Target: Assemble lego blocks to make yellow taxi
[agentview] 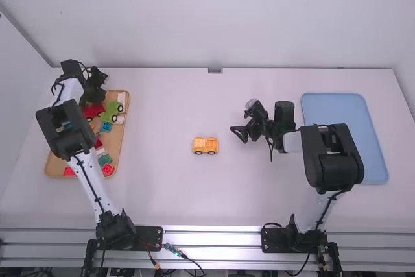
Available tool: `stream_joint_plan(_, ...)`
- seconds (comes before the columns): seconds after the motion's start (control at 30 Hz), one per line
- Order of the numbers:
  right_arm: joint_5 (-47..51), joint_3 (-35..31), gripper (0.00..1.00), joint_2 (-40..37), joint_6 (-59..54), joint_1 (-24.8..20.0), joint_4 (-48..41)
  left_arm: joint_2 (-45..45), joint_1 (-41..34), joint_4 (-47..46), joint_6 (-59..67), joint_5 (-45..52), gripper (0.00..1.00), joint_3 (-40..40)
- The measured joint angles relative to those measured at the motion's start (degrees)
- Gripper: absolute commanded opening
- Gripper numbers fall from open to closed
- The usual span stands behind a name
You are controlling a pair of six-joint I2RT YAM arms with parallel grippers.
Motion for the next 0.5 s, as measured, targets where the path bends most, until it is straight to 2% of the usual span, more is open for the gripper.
stream_joint_plan(0.23,0.0,0.0,0.99,0.0,1.5,0.0,0.3,0.0,0.0,-0.1,0.0,2.0,0.16,0.0)
stream_joint_plan(0.5,0.0,0.0,0.99,0.0,6.1,0.0,5.5,0.0,0.0,-1.7,0.0,2.4,0.04,0.3)
